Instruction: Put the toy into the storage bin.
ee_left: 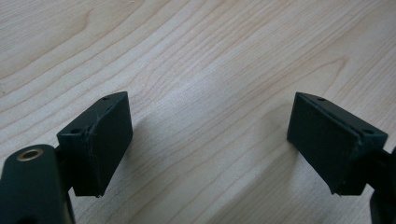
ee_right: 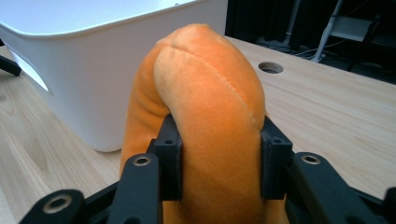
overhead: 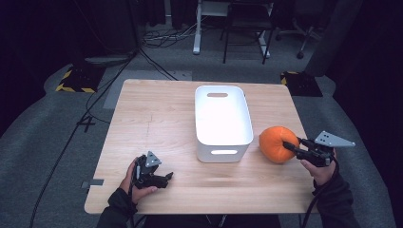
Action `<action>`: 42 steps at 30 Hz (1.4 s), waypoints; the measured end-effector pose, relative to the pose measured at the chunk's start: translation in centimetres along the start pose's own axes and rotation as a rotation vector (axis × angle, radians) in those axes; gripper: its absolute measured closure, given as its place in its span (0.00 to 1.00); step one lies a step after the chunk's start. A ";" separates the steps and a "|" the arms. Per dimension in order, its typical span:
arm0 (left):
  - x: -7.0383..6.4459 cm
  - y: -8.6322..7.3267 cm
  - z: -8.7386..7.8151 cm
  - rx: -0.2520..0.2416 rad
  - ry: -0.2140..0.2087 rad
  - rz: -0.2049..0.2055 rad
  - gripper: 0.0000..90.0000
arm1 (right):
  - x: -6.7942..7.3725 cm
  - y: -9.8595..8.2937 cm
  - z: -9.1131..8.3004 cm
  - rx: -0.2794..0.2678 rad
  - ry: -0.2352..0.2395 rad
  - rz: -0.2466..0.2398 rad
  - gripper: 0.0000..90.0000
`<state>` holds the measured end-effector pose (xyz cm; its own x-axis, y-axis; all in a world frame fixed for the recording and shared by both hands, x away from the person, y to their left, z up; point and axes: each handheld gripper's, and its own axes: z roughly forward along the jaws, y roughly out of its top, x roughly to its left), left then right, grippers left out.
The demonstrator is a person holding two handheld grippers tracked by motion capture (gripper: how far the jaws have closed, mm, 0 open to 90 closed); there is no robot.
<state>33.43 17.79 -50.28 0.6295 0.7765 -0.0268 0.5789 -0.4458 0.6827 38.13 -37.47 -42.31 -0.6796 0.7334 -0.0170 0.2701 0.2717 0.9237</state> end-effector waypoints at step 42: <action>0.0 0.0 0.0 0.002 0.007 0.005 0.16 | 1.2 8.7 -1.7 -0.194 -0.014 -0.059 0.67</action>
<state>33.46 17.80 -50.23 0.6286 0.7775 -0.0180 0.5767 -0.4505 0.6815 38.50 -35.24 -33.68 -0.6805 0.7288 -0.0769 0.0929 0.1898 0.9774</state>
